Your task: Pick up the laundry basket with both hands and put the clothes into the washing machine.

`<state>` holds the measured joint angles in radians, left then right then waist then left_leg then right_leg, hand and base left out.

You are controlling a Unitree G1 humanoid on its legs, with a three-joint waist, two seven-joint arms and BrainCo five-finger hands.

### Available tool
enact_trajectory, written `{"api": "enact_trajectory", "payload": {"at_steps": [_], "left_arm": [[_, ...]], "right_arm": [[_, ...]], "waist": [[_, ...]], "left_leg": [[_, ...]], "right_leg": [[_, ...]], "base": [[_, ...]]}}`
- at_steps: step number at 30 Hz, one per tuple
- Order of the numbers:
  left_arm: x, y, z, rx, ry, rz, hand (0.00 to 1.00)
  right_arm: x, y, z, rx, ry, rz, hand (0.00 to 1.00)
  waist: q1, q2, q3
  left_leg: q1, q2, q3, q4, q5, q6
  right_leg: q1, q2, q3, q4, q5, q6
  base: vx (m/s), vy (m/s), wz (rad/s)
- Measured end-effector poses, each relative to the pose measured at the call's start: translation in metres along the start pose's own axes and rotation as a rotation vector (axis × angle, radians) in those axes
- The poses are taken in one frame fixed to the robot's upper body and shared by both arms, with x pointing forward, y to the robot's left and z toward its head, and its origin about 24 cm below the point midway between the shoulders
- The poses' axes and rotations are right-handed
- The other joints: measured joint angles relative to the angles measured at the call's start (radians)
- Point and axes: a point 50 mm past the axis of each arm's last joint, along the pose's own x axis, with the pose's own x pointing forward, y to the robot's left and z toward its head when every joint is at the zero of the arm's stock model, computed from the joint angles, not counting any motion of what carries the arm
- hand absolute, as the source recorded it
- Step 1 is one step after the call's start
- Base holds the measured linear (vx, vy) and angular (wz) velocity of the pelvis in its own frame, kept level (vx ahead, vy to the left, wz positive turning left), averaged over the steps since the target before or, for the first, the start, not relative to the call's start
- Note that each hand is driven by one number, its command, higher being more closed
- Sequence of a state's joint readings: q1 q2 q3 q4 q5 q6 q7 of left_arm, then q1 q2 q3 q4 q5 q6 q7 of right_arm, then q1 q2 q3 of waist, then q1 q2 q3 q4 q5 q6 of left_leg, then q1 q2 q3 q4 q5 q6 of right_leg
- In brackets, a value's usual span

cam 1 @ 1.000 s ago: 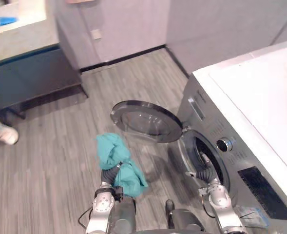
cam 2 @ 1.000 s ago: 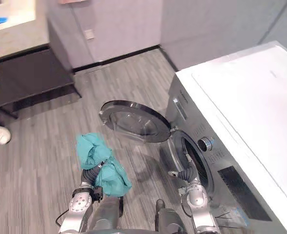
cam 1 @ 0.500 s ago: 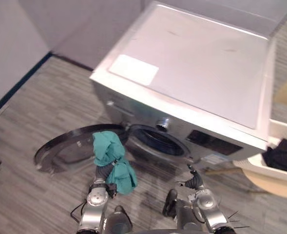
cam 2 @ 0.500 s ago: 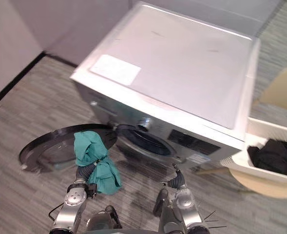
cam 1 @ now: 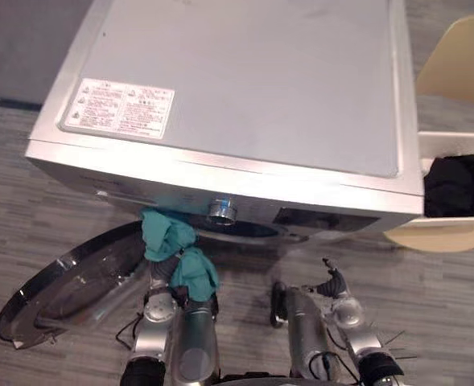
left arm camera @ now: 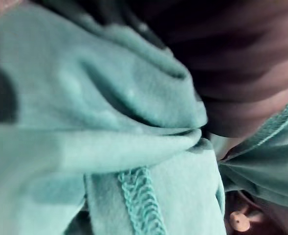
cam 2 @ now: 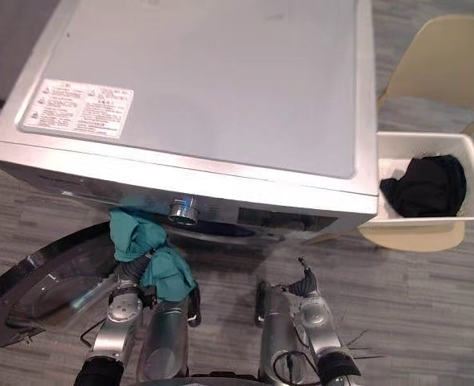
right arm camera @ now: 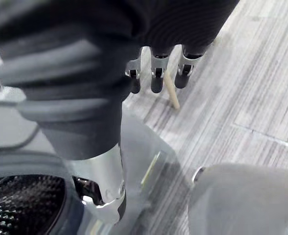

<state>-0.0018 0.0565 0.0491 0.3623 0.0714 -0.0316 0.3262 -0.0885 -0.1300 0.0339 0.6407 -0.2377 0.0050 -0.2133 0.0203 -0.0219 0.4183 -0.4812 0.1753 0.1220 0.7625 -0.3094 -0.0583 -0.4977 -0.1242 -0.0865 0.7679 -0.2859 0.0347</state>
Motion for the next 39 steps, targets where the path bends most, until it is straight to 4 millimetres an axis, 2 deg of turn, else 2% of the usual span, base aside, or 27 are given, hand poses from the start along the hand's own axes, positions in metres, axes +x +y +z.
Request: {"api": "enact_trajectory", "payload": {"at_steps": [1, 4, 8, 12, 14, 15, 16, 17, 18, 19, 21, 23, 24, 28, 30, 32, 36, 37, 39], "left_arm": [[0.001, -0.001, 0.002, -0.006, -0.005, 0.006, 1.0], [0.009, -0.011, 0.024, -0.069, -0.063, 0.01, 1.0], [0.02, -0.03, 0.071, -0.123, -0.204, -0.034, 1.0], [0.025, -0.041, 0.131, -0.176, -0.393, -0.06, 1.0], [0.025, -0.043, 0.158, -0.202, -0.472, -0.061, 1.0], [0.024, -0.044, 0.177, -0.219, -0.532, -0.061, 1.0], [0.023, -0.042, 0.199, -0.238, -0.603, -0.047, 1.0], [0.022, -0.04, 0.211, -0.242, -0.639, -0.039, 1.0], [0.021, -0.038, 0.231, -0.246, -0.7, -0.03, 1.0], [0.017, -0.032, 0.256, -0.25, -0.784, -0.013, 1.0], [0.011, -0.017, 0.295, -0.241, -0.914, 0.045, 1.0], [0.005, -0.004, 0.323, -0.231, -1.003, 0.097, 1.0], [0.001, 0.003, 0.338, -0.227, -1.048, 0.126, 0.0], [-0.002, 0.008, 0.366, -0.165, -1.104, 0.19, 0.0], [0.0, 0.008, 0.382, -0.127, -1.105, 0.218, 0.0], [0.001, 0.008, 0.389, -0.106, -1.104, 0.225, 0.0], [0.022, 0.003, 0.38, 0.082, -1.012, 0.216, 0.0], [0.033, 0.0, 0.373, 0.211, -0.96, 0.224, 0.0], [0.042, -0.003, 0.366, 0.351, -0.911, 0.234, 0.0]], "right_arm": [[0.001, -0.001, 0.003, 0.011, -0.01, -0.009, 0.0], [0.006, -0.009, 0.024, 0.053, -0.073, -0.069, 0.0], [0.008, -0.018, 0.052, 0.138, -0.166, -0.134, 0.0], [0.009, -0.021, 0.096, 0.219, -0.302, -0.171, 0.0], [0.007, -0.023, 0.109, 0.249, -0.346, -0.183, 0.0], [0.005, -0.025, 0.116, 0.268, -0.373, -0.194, 0.0], [0.001, -0.031, 0.126, 0.284, -0.421, -0.22, 0.0], [0.0, -0.034, 0.13, 0.293, -0.439, -0.23, 0.0], [-0.002, -0.039, 0.135, 0.306, -0.462, -0.249, 0.0], [-0.004, -0.046, 0.141, 0.318, -0.491, -0.269, 0.0], [-0.008, -0.054, 0.149, 0.326, -0.546, -0.291, 0.0], [-0.009, -0.059, 0.152, 0.338, -0.566, -0.309, 0.0], [-0.01, -0.061, 0.152, 0.357, -0.574, -0.314, 0.0], [-0.013, -0.065, 0.157, 0.374, -0.618, -0.322, 0.0], [-0.013, -0.065, 0.159, 0.379, -0.628, -0.323, 0.0], [-0.013, -0.068, 0.163, 0.382, -0.638, -0.329, 0.0], [-0.011, -0.072, 0.162, 0.402, -0.633, -0.325, 0.0], [-0.009, -0.072, 0.163, 0.392, -0.637, -0.314, 0.0], [-0.007, -0.073, 0.165, 0.375, -0.639, -0.299, 0.0]], "waist": [[0.0, -0.001, 0.002], [-0.001, -0.003, 0.038], [-0.004, -0.005, 0.068], [-0.003, -0.011, 0.11], [-0.002, -0.011, 0.113], [-0.004, -0.011, 0.113], [-0.006, -0.012, 0.113], [-0.01, -0.013, 0.115], [-0.012, -0.019, 0.119], [-0.02, -0.021, 0.12], [-0.038, -0.024, 0.122], [-0.05, -0.032, 0.126], [-0.058, -0.034, 0.127], [-0.061, -0.037, 0.128], [-0.063, -0.049, 0.133], [-0.065, -0.054, 0.134], [-0.064, -0.056, 0.135], [-0.065, -0.057, 0.135], [-0.065, -0.058, 0.136]], "left_leg": [[-0.013, 0.001, 0.005, 0.02, -0.012, 0.005], [-0.092, 0.02, 0.015, 0.151, -0.072, 0.024], [-0.302, 0.04, -0.018, 0.375, -0.146, 0.032], [-0.521, 0.073, -0.032, 0.549, -0.169, 0.037], [-0.605, 0.091, -0.037, 0.612, -0.177, 0.033], [-0.656, 0.098, -0.04, 0.657, -0.185, 0.035], [-0.704, 0.104, -0.045, 0.703, -0.194, 0.038], [-0.727, 0.105, -0.047, 0.72, -0.196, 0.04], [-0.753, 0.104, -0.047, 0.745, -0.199, 0.042], [-0.792, 0.105, -0.054, 0.776, -0.201, 0.043], [-0.848, 0.106, -0.066, 0.818, -0.203, 0.046], [-0.878, 0.107, -0.066, 0.839, -0.204, 0.047], [-0.893, 0.11, -0.068, 0.85, -0.205, 0.049], [-0.925, 0.12, -0.081, 0.898, -0.217, 0.051], [-0.939, 0.12, -0.094, 0.937, -0.227, 0.052], [-0.954, 0.12, -0.099, 0.956, -0.231, 0.05], [-0.965, 0.113, -0.113, 0.982, -0.236, 0.046], [-0.966, 0.108, -0.116, 0.985, -0.235, 0.045], [-0.967, 0.104, -0.121, 0.988, -0.234, 0.043]], "right_leg": [[-0.018, 0.0, 0.007, 0.02, -0.006, 0.009], [-0.1, -0.022, 0.008, 0.136, -0.055, 0.016], [-0.302, -0.036, 0.015, 0.359, -0.126, 0.009], [-0.53, -0.03, 0.042, 0.533, -0.156, 0.005], [-0.619, -0.018, 0.053, 0.592, -0.158, 0.002], [-0.674, -0.016, 0.062, 0.635, -0.162, 0.003], [-0.726, -0.015, 0.069, 0.679, -0.166, 0.002], [-0.749, -0.015, 0.074, 0.698, -0.169, 0.005], [-0.781, -0.015, 0.083, 0.725, -0.173, 0.007], [-0.817, -0.015, 0.085, 0.754, -0.174, 0.007], [-0.867, -0.015, 0.086, 0.791, -0.174, 0.007], [-0.9, -0.014, 0.093, 0.811, -0.174, 0.007], [-0.915, -0.014, 0.093, 0.821, -0.174, 0.007], [-0.942, -0.01, 0.092, 0.86, -0.176, 0.005], [-0.953, -0.011, 0.091, 0.901, -0.19, 0.0], [-0.966, -0.013, 0.091, 0.921, -0.197, 0.002], [-0.972, -0.019, 0.088, 0.954, -0.212, 0.0], [-0.972, -0.021, 0.088, 0.962, -0.215, -0.001], [-0.972, -0.023, 0.087, 0.969, -0.217, -0.004]], "base": [[-0.07, 0.079, -0.25], [-0.13, 0.072, -0.15], [-0.19, 0.03, 0.04], [-0.16, -0.023, -0.09], [-0.13, -0.038, -0.2], [-0.11, -0.046, -0.18], [-0.09, -0.038, -0.11], [-0.08, -0.048, -0.05], [-0.07, -0.053, 0.0], [-0.07, -0.053, 0.01], [-0.05, -0.03, 0.0], [-0.04, -0.024, -0.02], [-0.03, -0.025, -0.04], [0.01, -0.025, -0.05], [0.01, -0.018, 0.01], [0.01, -0.043, 0.05], [0.01, -0.047, 0.08], [0.01, -0.051, 0.09], [0.01, -0.052, 0.1]]}}
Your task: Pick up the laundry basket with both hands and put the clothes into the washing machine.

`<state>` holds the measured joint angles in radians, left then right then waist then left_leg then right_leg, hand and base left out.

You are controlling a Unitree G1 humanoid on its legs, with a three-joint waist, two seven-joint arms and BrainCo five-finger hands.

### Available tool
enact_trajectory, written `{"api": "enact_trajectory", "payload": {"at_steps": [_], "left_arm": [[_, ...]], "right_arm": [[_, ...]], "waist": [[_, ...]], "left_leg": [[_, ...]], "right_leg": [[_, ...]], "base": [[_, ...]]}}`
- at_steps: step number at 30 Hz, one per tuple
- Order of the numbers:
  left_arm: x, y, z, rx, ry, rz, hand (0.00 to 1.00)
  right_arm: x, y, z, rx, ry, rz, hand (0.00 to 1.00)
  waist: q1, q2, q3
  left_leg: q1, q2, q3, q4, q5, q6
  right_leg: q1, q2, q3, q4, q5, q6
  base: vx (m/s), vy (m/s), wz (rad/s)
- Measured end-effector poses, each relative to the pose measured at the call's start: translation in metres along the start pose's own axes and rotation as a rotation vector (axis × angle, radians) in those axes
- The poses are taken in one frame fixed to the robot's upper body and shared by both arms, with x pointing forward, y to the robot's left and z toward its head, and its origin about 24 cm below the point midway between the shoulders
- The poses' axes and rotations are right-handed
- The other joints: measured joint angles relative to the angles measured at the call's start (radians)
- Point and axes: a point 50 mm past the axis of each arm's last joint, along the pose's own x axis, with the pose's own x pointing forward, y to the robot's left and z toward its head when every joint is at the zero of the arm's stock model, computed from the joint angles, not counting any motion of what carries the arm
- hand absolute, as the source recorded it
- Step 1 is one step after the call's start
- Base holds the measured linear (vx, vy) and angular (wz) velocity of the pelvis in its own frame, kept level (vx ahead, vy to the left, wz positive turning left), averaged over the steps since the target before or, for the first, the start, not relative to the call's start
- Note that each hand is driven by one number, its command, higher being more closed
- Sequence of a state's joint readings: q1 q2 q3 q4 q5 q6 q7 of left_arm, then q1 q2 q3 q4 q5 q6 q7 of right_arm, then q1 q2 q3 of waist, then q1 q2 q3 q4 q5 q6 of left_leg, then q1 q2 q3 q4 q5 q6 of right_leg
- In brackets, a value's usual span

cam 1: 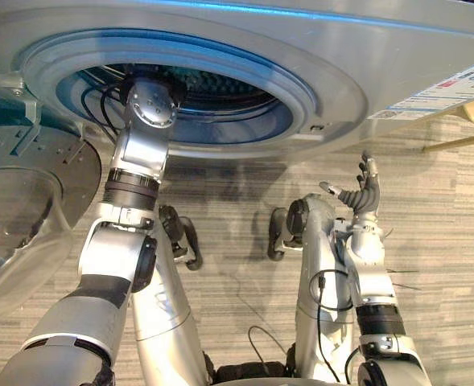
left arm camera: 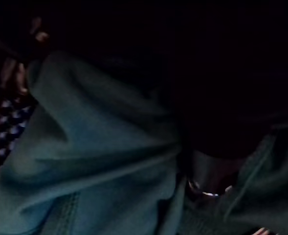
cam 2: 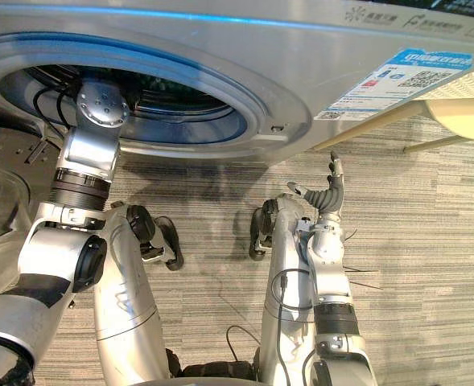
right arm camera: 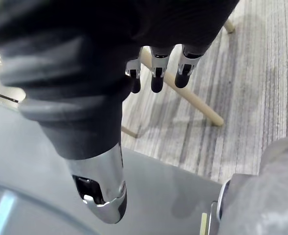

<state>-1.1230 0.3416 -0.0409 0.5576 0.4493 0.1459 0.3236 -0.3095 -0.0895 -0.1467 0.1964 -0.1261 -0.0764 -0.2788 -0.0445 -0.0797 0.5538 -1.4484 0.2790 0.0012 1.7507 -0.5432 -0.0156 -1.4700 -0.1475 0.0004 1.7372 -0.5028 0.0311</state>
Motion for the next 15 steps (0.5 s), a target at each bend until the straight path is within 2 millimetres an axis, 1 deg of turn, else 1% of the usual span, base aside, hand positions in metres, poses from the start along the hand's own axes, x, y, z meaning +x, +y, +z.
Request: {"api": "enact_trajectory", "payload": {"at_steps": [3, 9, 11, 13, 15], "left_arm": [[0.0, -0.003, -0.004, 0.134, -0.004, -0.032, 0.0], [-0.001, -0.003, 0.002, 0.251, -0.061, -0.027, 0.0], [0.0, 0.001, 0.005, 0.26, -0.079, -0.012, 0.0], [0.001, 0.005, 0.009, 0.26, -0.097, 0.006, 0.0], [0.0, 0.009, 0.014, 0.233, -0.116, 0.026, 0.0]], "right_arm": [[0.003, 0.001, 0.0, -0.007, 0.0, 0.024, 0.0], [0.004, 0.001, 0.0, -0.02, -0.006, 0.055, 0.0], [0.004, 0.001, 0.0, -0.02, -0.006, 0.057, 0.0], [0.003, 0.001, -0.001, -0.022, -0.002, 0.066, 0.0], [0.001, 0.001, -0.003, -0.025, 0.005, 0.074, 0.0]], "waist": [[0.002, -0.006, 0.002], [0.007, -0.007, 0.002], [0.007, -0.007, 0.002], [0.009, -0.007, 0.002], [0.017, -0.007, 0.002]], "left_leg": [[-0.006, -0.004, -0.01, 0.012, 0.0, 0.0], [-0.013, -0.005, -0.017, 0.005, 0.002, -0.004], [-0.015, -0.005, -0.017, -0.01, 0.005, -0.008], [-0.013, -0.006, -0.018, -0.027, 0.013, -0.009], [0.002, -0.013, -0.02, -0.048, 0.016, -0.015]], "right_leg": [[0.0, -0.011, -0.007, 0.017, -0.01, -0.007], [0.0, -0.012, -0.017, 0.007, -0.011, -0.008], [0.001, -0.012, -0.022, -0.007, -0.01, -0.01], [0.006, -0.013, -0.029, -0.023, -0.004, -0.02], [0.023, -0.017, -0.037, -0.038, -0.004, -0.021]], "base": [[0.02, -0.049, 0.07], [0.03, -0.038, 0.01], [0.04, -0.031, 0.01], [0.05, -0.032, 0.03], [0.07, -0.033, 0.08]]}}
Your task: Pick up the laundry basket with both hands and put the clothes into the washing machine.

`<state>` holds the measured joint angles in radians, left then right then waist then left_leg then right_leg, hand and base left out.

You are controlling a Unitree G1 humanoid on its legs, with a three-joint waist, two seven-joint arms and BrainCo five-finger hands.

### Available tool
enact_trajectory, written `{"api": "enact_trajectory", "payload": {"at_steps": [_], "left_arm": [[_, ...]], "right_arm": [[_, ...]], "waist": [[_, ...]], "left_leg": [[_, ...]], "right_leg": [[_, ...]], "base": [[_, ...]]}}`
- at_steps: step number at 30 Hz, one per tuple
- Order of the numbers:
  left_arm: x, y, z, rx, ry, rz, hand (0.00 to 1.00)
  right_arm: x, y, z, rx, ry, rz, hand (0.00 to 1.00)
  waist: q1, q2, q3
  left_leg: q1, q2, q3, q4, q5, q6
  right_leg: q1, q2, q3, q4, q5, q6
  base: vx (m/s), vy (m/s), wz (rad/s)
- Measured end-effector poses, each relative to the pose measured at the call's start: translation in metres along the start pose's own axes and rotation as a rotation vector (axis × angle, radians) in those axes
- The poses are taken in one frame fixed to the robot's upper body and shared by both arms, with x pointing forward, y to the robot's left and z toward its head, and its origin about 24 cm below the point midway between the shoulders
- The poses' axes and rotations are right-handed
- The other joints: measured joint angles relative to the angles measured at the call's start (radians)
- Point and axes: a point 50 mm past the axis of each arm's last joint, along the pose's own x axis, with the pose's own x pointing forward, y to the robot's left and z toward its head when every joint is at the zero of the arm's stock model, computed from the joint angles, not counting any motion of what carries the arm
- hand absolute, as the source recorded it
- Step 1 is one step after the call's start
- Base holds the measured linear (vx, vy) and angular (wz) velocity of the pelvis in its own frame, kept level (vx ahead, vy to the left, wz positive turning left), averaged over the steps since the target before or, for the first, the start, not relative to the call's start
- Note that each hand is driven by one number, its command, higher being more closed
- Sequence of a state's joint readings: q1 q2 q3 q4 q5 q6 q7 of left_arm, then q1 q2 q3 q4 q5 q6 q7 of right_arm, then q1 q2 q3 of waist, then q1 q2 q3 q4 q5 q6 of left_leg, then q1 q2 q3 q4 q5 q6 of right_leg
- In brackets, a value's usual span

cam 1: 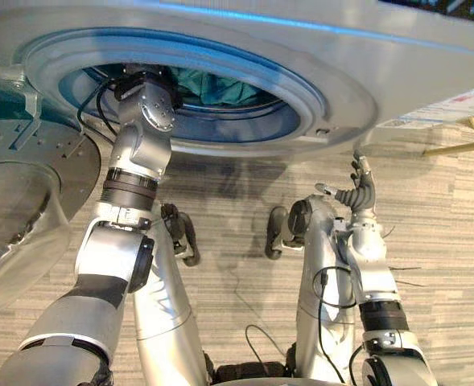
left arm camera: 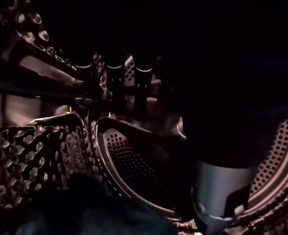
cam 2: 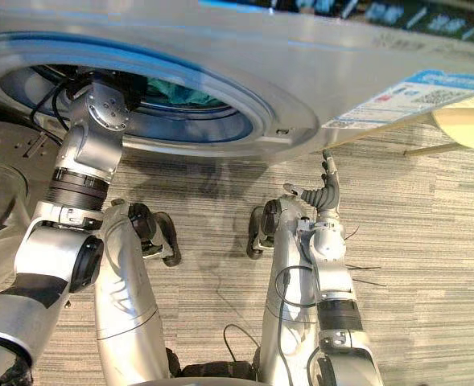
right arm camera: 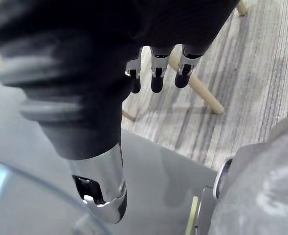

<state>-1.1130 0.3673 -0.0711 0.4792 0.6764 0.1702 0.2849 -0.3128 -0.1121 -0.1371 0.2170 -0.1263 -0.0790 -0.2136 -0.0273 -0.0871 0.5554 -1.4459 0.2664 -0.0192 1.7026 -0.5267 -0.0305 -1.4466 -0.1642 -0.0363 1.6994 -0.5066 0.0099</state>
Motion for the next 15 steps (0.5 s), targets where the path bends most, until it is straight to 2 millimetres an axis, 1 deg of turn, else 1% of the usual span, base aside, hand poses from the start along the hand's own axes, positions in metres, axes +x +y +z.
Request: {"api": "enact_trajectory", "payload": {"at_steps": [1, 2, 5, 6, 8, 9, 10, 11, 12, 13, 14, 15], "left_arm": [[-0.001, 0.001, 0.0, -0.015, 0.0, 0.005, 0.0], [-0.007, -0.002, -0.002, -0.054, 0.011, 0.002, 0.0], [-0.046, -0.028, -0.025, -0.179, 0.114, -0.052, 0.0], [-0.071, -0.047, -0.039, -0.268, 0.201, -0.11, 0.0], [-0.117, -0.071, -0.061, -0.364, 0.346, -0.191, 0.0], [-0.15, -0.083, -0.075, -0.403, 0.443, -0.245, 0.0], [-0.189, -0.093, -0.09, -0.45, 0.558, -0.294, 0.0], [-0.208, -0.095, -0.098, -0.463, 0.617, -0.314, 0.0], [-0.242, -0.097, -0.11, -0.484, 0.718, -0.345, 0.0], [-0.258, -0.096, -0.116, -0.492, 0.763, -0.359, 0.0], [-0.29, -0.094, -0.125, -0.512, 0.857, -0.388, 0.0], [-0.316, -0.091, -0.132, -0.534, 0.933, -0.424, 0.0]], "right_arm": [[0.0, 0.0, 0.0, 0.0, 0.001, 0.0, 0.0], [-0.001, 0.0, -0.002, -0.001, 0.01, 0.0, 0.0], [-0.012, 0.0, -0.018, -0.003, 0.08, -0.002, 0.0], [-0.022, -0.001, -0.03, -0.007, 0.134, -0.004, 0.0], [-0.038, -0.002, -0.052, -0.012, 0.238, -0.006, 0.0], [-0.051, -0.004, -0.066, -0.019, 0.309, -0.011, 0.0], [-0.066, -0.006, -0.083, -0.027, 0.396, -0.013, 0.0], [-0.074, -0.007, -0.091, -0.032, 0.435, -0.012, 0.0], [-0.088, -0.009, -0.103, -0.039, 0.504, -0.01, 0.0], [-0.093, -0.011, -0.107, -0.041, 0.527, -0.008, 0.0], [-0.103, -0.014, -0.116, -0.052, 0.572, -0.005, 0.0], [-0.113, -0.018, -0.124, -0.06, 0.62, -0.015, 0.0]], "waist": [[0.001, 0.0, 0.0], [-0.001, 0.0, 0.0], [0.007, 0.0, -0.001], [0.017, 0.0, -0.004], [0.023, -0.005, -0.017], [0.042, -0.006, -0.03], [0.049, -0.009, -0.078], [0.05, -0.011, -0.107], [0.051, -0.015, -0.14], [0.053, -0.016, -0.152], [0.059, -0.011, -0.179], [0.066, -0.006, -0.192]], "left_leg": [[0.008, -0.001, -0.001, -0.007, 0.001, -0.002], [0.034, -0.004, -0.001, -0.03, 0.004, -0.005], [0.163, -0.008, 0.007, -0.122, 0.012, -0.014], [0.242, -0.012, 0.012, -0.182, 0.022, -0.019], [0.367, -0.026, 0.018, -0.285, 0.041, -0.029], [0.454, -0.027, 0.024, -0.357, 0.052, -0.037], [0.516, -0.031, 0.031, -0.433, 0.064, -0.044], [0.544, -0.033, 0.034, -0.469, 0.072, -0.048], [0.619, -0.04, 0.043, -0.54, 0.091, -0.05], [0.657, -0.04, 0.049, -0.571, 0.097, -0.054], [0.733, -0.04, 0.059, -0.63, 0.106, -0.063], [0.813, -0.04, 0.069, -0.694, 0.123, -0.065]], "right_leg": [[0.009, -0.002, -0.004, -0.007, 0.0, 0.0], [0.039, -0.009, -0.013, -0.027, 0.0, -0.001], [0.173, -0.011, -0.034, -0.116, -0.001, -0.001], [0.257, -0.012, -0.048, -0.172, -0.001, -0.001], [0.388, -0.015, -0.067, -0.263, -0.001, -0.001], [0.477, -0.015, -0.085, -0.332, 0.0, -0.001], [0.546, -0.015, -0.106, -0.402, 0.005, -0.002], [0.576, -0.015, -0.114, -0.434, 0.007, 0.0], [0.65, -0.02, -0.128, -0.493, 0.012, 0.001], [0.686, -0.021, -0.132, -0.52, 0.014, 0.0], [0.761, -0.019, -0.143, -0.577, 0.024, -0.007], [0.84, -0.013, -0.152, -0.639, 0.04, -0.005]], "base": [[0.07, -0.032, 0.1], [0.09, -0.038, 0.08], [0.09, -0.038, 0.1], [0.1, -0.067, 0.19], [0.09, -0.082, 0.27], [0.08, -0.089, 0.26], [0.09, -0.082, 0.23], [0.15, -0.091, 0.31], [0.15, -0.071, 0.26], [0.21, -0.075, 0.21], [0.2, -0.027, 0.08], [0.21, -0.012, 0.04]]}}
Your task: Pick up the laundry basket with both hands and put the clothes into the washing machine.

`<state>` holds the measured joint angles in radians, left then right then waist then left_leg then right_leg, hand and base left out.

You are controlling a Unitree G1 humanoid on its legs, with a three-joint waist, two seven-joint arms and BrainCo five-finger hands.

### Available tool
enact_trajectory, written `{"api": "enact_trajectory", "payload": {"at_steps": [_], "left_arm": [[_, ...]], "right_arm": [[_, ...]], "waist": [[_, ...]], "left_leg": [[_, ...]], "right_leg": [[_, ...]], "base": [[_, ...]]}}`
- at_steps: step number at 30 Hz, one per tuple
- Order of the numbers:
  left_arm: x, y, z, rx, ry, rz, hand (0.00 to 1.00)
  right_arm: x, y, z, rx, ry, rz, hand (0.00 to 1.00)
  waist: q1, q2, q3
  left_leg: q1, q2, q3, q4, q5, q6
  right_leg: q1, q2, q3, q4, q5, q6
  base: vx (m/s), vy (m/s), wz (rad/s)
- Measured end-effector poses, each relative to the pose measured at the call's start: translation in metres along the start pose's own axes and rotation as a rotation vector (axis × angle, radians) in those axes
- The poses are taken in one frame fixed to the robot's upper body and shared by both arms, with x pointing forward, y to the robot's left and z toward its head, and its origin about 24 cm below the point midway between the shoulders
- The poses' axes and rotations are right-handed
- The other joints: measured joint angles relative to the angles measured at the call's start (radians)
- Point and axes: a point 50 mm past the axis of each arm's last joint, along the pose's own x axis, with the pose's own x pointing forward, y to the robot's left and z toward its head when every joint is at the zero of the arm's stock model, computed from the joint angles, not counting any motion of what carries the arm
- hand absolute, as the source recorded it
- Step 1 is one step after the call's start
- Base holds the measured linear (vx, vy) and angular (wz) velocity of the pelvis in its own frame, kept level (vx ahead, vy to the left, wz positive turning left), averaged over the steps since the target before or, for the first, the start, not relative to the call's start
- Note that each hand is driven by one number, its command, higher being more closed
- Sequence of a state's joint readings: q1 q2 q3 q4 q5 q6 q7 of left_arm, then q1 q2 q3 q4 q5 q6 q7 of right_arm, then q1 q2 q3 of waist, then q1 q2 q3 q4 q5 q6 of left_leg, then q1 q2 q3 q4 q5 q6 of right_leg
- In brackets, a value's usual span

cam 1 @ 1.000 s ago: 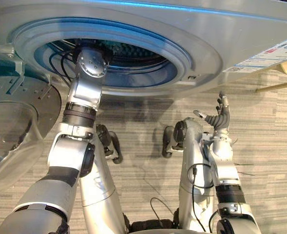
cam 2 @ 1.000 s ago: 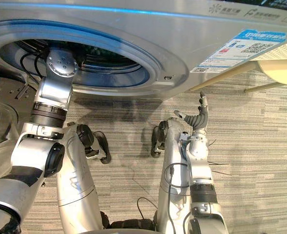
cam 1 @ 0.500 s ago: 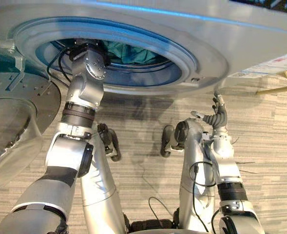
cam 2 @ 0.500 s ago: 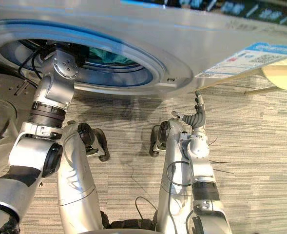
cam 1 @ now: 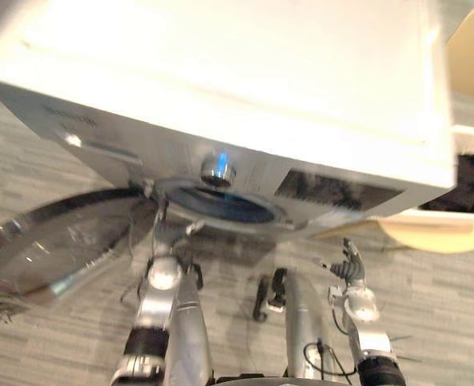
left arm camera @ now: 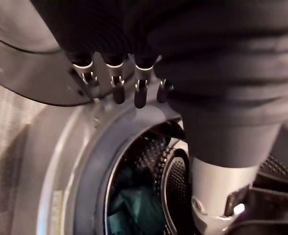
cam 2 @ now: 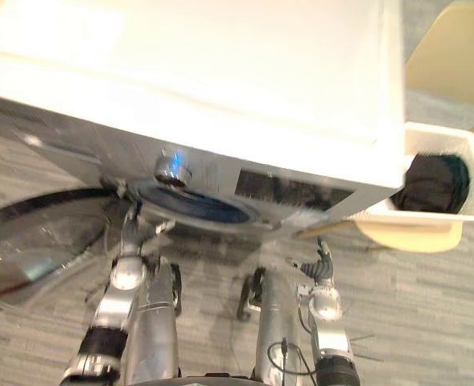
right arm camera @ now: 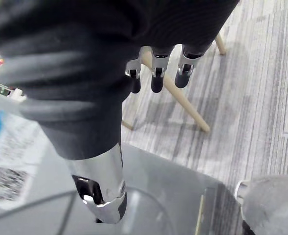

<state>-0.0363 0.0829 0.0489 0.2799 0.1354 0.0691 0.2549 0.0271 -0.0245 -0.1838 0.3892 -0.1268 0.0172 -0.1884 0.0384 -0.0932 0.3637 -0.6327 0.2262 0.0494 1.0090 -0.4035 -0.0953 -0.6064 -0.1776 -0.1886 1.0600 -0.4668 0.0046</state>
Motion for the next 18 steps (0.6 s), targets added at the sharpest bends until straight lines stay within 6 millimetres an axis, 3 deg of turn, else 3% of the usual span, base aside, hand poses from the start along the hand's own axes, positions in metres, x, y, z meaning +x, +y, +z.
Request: {"api": "enact_trajectory", "payload": {"at_steps": [1, 3, 6, 9, 13, 15, 18], "left_arm": [[-0.004, 0.001, -0.009, -0.01, 0.029, -0.014, 0.0], [-0.025, 0.004, -0.05, 0.004, 0.17, -0.058, 0.0], [-0.043, 0.004, -0.095, 0.035, 0.359, -0.115, 0.0], [-0.057, 0.006, -0.124, 0.063, 0.496, -0.132, 0.0], [-0.072, 0.006, -0.149, 0.118, 0.613, -0.168, 0.0], [-0.08, 0.007, -0.159, 0.151, 0.661, -0.184, 0.0], [-0.083, 0.007, -0.165, 0.181, 0.693, -0.2, 0.0]], "right_arm": [[-0.002, -0.002, -0.005, -0.003, 0.019, -0.004, 0.0], [-0.009, -0.005, -0.024, -0.018, 0.091, 0.007, 0.0], [-0.015, -0.006, -0.044, -0.031, 0.171, 0.012, 0.0], [-0.023, -0.007, -0.07, -0.03, 0.28, 0.008, 0.0], [-0.034, -0.019, -0.104, -0.029, 0.441, -0.025, 0.0], [-0.039, -0.025, -0.117, -0.012, 0.511, -0.046, 0.0], [-0.045, -0.03, -0.128, 0.024, 0.573, -0.072, 0.0]], "waist": [[0.004, 0.0, -0.003], [0.005, 0.004, -0.05], [0.005, 0.017, -0.09], [0.001, 0.025, -0.142], [-0.003, 0.065, -0.21], [-0.023, 0.088, -0.226], [-0.028, 0.099, -0.234]], "left_leg": [[0.035, -0.001, 0.009, -0.032, 0.008, -0.002], [0.138, -0.002, 0.04, -0.154, 0.044, 0.001], [0.26, -0.003, 0.079, -0.302, 0.086, 0.006], [0.368, -0.019, 0.123, -0.477, 0.152, 0.01], [0.489, -0.05, 0.179, -0.716, 0.248, 0.015], [0.557, -0.071, 0.205, -0.838, 0.301, 0.017], [0.619, -0.08, 0.253, -0.912, 0.322, 0.015]], "right_leg": [[0.033, 0.001, -0.003, -0.029, 0.007, 0.0], [0.13, 0.008, -0.013, -0.147, 0.043, 0.009], [0.243, 0.026, -0.02, -0.307, 0.104, 0.023], [0.334, 0.041, -0.018, -0.486, 0.181, 0.039], [0.427, 0.064, 0.006, -0.728, 0.296, 0.059], [0.485, 0.073, 0.02, -0.853, 0.361, 0.066], [0.533, 0.089, 0.059, -0.954, 0.414, 0.072]], "base": [[0.21, 0.012, 0.03], [0.2, 0.022, -0.01], [0.17, 0.049, -0.13], [0.13, 0.053, -0.19], [0.14, 0.074, -0.28], [0.14, 0.065, -0.28], [0.1, 0.058, -0.43]]}}
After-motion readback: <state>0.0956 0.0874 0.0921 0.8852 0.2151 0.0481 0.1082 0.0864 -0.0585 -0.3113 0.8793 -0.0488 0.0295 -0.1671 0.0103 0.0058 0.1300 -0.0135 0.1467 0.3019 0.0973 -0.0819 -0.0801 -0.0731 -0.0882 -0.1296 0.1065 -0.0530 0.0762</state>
